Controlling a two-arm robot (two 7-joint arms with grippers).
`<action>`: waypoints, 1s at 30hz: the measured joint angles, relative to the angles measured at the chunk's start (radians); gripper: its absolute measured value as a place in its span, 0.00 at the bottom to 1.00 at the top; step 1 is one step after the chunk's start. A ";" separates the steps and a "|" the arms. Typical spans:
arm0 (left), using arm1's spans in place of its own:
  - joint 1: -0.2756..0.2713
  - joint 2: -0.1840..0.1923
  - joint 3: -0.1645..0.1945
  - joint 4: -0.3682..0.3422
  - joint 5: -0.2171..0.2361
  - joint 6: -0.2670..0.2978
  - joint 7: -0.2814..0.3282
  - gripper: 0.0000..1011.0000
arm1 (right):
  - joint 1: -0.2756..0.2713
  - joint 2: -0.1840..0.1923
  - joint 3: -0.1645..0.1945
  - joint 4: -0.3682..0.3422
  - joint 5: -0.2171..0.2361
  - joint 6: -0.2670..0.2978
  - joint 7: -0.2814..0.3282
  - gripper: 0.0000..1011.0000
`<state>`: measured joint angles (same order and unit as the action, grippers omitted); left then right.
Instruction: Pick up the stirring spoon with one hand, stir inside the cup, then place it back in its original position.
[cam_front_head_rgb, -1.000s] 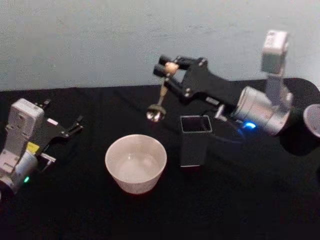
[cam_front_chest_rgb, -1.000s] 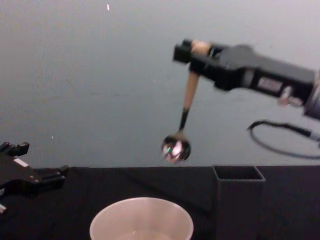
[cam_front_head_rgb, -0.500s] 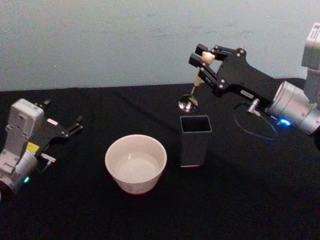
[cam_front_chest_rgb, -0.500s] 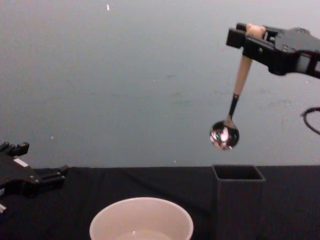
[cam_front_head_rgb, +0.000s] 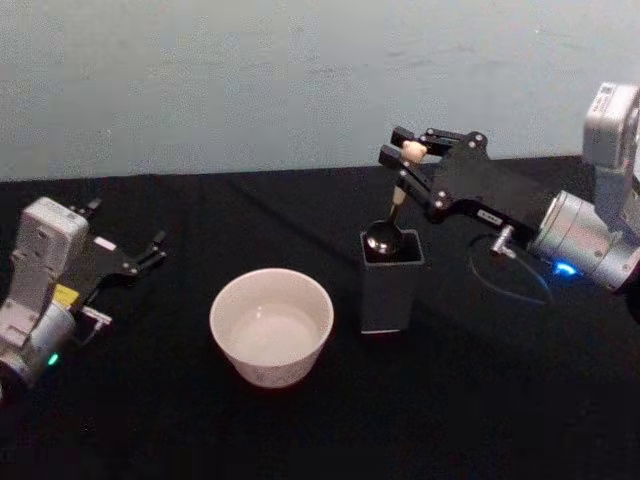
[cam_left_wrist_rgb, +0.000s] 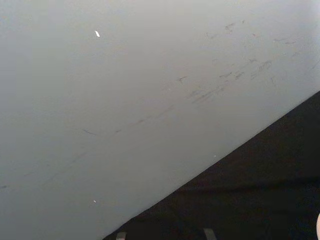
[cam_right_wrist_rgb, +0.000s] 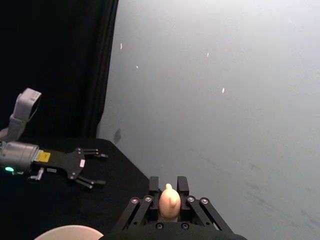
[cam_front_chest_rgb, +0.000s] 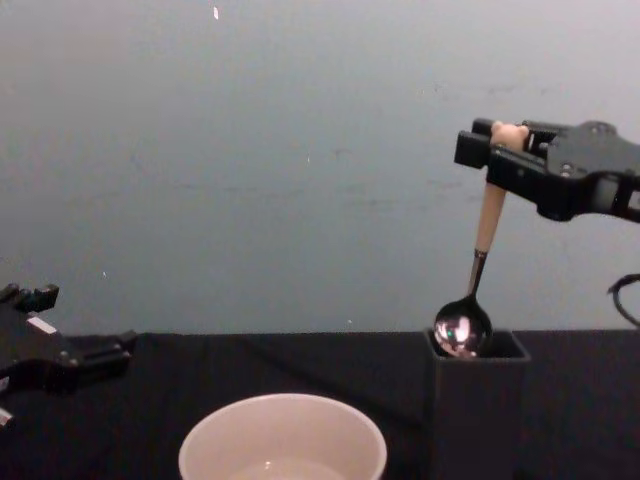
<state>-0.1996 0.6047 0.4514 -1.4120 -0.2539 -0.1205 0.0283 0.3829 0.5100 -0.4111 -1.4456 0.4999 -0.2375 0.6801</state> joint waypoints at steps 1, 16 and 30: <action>0.000 0.000 0.000 0.000 0.000 0.000 0.000 0.99 | 0.003 -0.003 -0.002 0.008 -0.006 -0.002 0.000 0.21; 0.000 0.000 0.000 0.000 0.000 0.000 0.000 0.99 | -0.052 -0.023 0.003 0.009 -0.023 0.076 -0.076 0.21; 0.000 0.000 0.000 0.000 0.000 0.000 0.000 0.99 | -0.089 -0.055 0.014 0.026 -0.039 0.117 -0.143 0.21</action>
<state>-0.1995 0.6047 0.4514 -1.4120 -0.2539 -0.1205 0.0283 0.2942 0.4546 -0.3968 -1.4193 0.4606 -0.1204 0.5376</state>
